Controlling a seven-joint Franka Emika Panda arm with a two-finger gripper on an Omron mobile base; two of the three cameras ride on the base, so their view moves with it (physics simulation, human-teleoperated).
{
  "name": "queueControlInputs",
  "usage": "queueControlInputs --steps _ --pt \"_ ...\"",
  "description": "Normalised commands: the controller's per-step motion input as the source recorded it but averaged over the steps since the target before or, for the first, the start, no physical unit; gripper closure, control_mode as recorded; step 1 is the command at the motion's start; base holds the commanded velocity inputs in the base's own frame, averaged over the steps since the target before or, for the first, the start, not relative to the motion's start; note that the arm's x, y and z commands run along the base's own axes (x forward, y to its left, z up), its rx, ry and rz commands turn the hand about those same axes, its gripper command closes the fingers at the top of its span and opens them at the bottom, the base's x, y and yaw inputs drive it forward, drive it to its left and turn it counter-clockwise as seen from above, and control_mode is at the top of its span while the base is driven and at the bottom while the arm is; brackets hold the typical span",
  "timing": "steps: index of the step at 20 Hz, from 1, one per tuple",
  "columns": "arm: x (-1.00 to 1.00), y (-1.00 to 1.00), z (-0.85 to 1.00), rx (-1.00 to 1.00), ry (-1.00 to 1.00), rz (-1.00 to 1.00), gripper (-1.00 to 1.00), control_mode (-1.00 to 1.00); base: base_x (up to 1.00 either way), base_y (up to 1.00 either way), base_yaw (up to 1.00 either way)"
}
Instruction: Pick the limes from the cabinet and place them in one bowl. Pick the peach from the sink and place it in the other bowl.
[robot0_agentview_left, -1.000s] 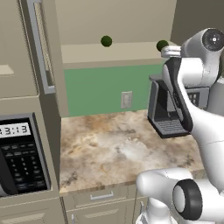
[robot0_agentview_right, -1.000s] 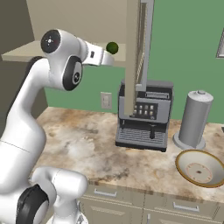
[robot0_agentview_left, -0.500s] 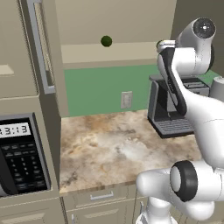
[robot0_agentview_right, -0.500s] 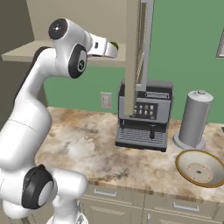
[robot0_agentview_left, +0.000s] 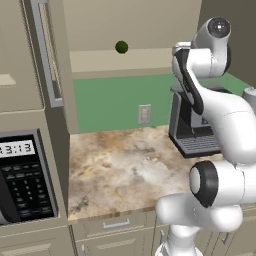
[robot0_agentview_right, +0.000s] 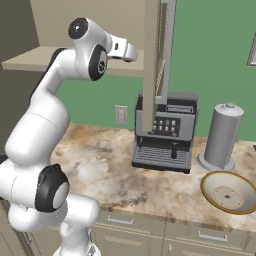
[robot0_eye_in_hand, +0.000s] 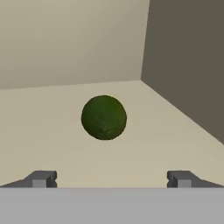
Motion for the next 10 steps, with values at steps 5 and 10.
queueControlInputs --steps 5,10 --pt "0.58 0.00 -0.07 0.00 0.01 0.04 -1.00 -1.00 0.00 0.00 0.00" --pt "0.53 -0.06 -0.07 0.00 0.00 0.06 -1.00 -1.00 0.00 0.00 0.00"
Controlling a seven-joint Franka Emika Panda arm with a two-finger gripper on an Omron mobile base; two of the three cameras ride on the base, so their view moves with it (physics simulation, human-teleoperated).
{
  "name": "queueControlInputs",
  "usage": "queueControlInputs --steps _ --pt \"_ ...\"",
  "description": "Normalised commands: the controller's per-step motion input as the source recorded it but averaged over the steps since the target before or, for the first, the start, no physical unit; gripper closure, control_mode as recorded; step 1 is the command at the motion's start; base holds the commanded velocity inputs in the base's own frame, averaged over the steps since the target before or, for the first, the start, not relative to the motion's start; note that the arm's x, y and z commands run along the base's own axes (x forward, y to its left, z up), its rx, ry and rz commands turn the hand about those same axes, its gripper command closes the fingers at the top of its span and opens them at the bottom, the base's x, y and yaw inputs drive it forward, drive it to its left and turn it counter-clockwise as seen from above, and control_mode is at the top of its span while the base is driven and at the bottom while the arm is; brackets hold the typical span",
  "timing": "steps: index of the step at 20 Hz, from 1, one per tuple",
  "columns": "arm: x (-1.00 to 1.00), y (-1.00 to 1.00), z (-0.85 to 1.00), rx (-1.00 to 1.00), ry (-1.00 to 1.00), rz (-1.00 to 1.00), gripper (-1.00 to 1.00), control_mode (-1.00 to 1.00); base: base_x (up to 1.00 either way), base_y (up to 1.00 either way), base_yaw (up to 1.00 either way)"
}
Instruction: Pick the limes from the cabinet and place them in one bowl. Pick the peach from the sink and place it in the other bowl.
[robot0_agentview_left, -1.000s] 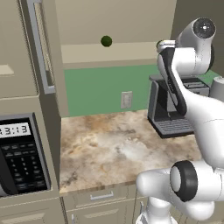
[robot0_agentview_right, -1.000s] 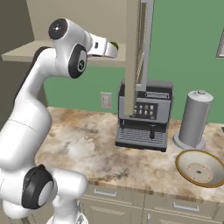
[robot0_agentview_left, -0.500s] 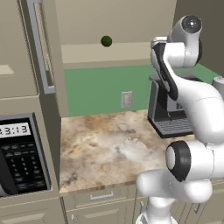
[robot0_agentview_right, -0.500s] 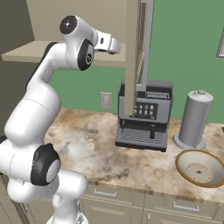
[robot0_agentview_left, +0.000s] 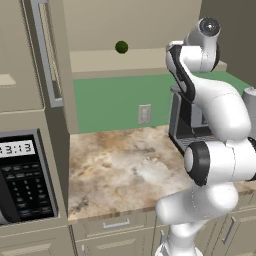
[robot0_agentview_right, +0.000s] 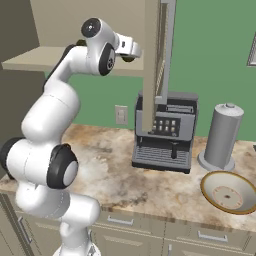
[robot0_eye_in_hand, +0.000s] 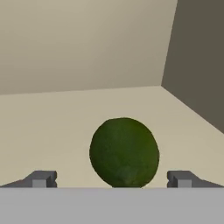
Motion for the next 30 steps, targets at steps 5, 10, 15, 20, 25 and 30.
queueControlInputs --steps 5,10,15,20,25,30 --pt "0.41 -0.20 -0.12 0.00 0.00 0.02 -1.00 -1.00 0.00 0.00 0.00" --pt "0.30 -0.23 -0.16 0.00 0.01 0.00 -1.00 -1.00 0.00 0.00 0.00" --pt "0.29 0.07 -0.30 0.00 0.00 0.00 1.00 -1.00 0.00 0.00 0.00" --pt "0.01 0.11 -0.36 0.02 -0.03 -0.01 1.00 -1.00 0.00 0.00 0.00" --pt "-0.07 0.22 -0.03 0.00 -0.26 -0.03 1.00 -1.00 0.00 0.00 0.00" --pt "-0.45 0.08 -0.02 0.00 -0.06 -0.02 1.00 -1.00 0.00 0.00 0.00"
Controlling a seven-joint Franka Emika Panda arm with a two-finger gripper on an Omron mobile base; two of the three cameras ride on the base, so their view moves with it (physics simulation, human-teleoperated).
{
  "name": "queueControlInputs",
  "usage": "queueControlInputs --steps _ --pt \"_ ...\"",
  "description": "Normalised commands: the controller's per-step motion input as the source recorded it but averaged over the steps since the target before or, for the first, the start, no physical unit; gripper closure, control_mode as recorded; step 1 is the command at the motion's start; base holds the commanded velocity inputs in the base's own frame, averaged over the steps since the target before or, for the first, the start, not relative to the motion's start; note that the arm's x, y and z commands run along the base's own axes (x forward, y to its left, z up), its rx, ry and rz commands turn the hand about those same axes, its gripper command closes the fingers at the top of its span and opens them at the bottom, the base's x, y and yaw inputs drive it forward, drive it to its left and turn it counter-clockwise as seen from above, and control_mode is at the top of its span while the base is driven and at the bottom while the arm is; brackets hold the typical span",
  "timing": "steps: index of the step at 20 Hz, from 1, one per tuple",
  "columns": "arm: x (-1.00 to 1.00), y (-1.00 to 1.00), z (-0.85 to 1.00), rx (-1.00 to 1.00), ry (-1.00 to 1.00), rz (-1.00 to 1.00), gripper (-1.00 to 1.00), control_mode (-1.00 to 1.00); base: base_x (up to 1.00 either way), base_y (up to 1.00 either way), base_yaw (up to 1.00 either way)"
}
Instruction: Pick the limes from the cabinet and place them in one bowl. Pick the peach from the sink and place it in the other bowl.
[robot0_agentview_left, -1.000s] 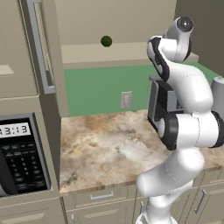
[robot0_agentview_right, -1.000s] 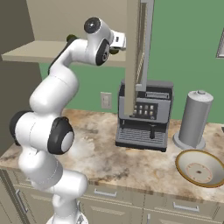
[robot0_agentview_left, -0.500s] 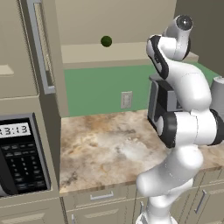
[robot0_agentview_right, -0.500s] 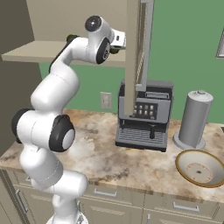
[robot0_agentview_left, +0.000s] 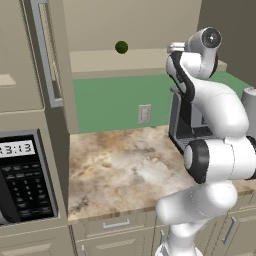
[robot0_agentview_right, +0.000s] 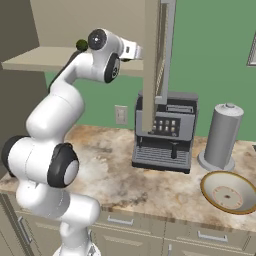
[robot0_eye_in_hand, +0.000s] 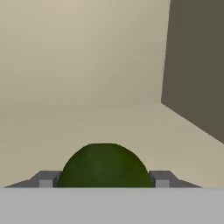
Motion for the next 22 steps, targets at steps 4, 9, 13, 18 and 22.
queueControlInputs --steps 4,9,13,18,22 --pt "-0.42 0.01 0.53 0.00 -0.05 -0.04 1.00 -1.00 0.00 0.00 0.00" --pt "-0.38 0.08 0.48 0.00 0.00 -0.02 1.00 -1.00 0.00 0.00 0.00" --pt "-0.64 0.07 -0.26 -0.02 0.02 -0.03 1.00 -1.00 0.00 0.00 0.00" --pt "-0.98 0.05 -0.22 0.03 -0.04 -0.03 1.00 -1.00 0.00 0.00 0.00" --pt "-1.00 0.20 -0.13 0.01 -0.02 -0.06 1.00 -1.00 0.00 0.00 0.00"
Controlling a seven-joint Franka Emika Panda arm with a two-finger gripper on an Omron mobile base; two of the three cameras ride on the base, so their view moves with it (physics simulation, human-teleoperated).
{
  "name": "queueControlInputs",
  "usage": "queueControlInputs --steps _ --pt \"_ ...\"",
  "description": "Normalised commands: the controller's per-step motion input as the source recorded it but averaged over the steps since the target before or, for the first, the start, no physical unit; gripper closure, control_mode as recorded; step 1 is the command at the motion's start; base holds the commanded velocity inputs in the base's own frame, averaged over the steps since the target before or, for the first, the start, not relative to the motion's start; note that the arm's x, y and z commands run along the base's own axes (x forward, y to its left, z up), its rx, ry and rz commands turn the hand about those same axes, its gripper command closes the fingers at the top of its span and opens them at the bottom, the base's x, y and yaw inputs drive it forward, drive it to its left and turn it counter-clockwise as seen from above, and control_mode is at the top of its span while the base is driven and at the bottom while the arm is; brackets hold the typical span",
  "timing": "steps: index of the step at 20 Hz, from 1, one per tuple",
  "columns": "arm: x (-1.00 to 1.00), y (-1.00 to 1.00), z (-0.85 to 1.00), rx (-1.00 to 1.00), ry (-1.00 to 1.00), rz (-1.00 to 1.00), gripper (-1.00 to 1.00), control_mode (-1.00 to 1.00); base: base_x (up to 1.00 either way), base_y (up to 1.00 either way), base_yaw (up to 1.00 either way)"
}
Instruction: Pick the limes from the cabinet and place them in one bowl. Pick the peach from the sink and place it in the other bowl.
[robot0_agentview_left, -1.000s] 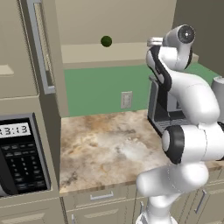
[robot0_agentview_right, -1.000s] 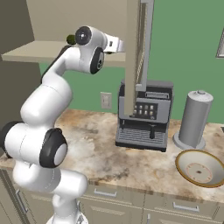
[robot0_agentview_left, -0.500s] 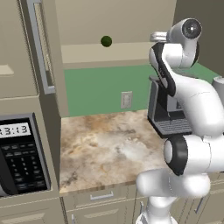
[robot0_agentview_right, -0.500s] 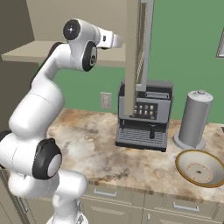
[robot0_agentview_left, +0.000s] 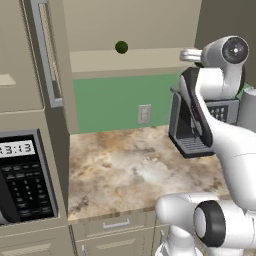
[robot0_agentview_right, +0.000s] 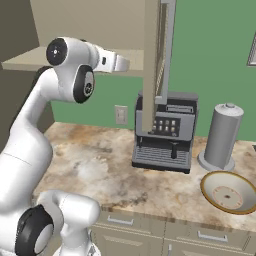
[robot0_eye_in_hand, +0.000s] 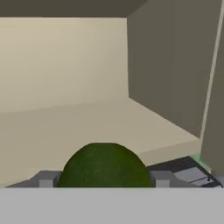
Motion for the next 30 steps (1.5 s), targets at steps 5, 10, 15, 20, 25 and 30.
queueControlInputs --steps 5,10,15,20,25,30 --pt "-1.00 0.02 -0.20 0.00 0.00 -0.02 1.00 -1.00 0.00 0.00 0.00" --pt "-1.00 0.00 -0.35 0.00 0.06 0.00 1.00 -1.00 0.00 0.00 0.00" --pt "-0.96 0.00 -0.43 0.00 0.18 0.00 1.00 -1.00 0.00 0.00 0.00" --pt "-0.96 -0.08 -0.65 0.00 0.22 0.00 1.00 -1.00 0.00 0.00 0.00" --pt "-0.42 -0.06 -0.59 -0.02 0.27 0.00 1.00 -1.00 0.00 0.00 0.00" --pt "-0.22 0.00 -0.28 0.00 0.14 0.00 1.00 -1.00 0.00 0.00 0.00"
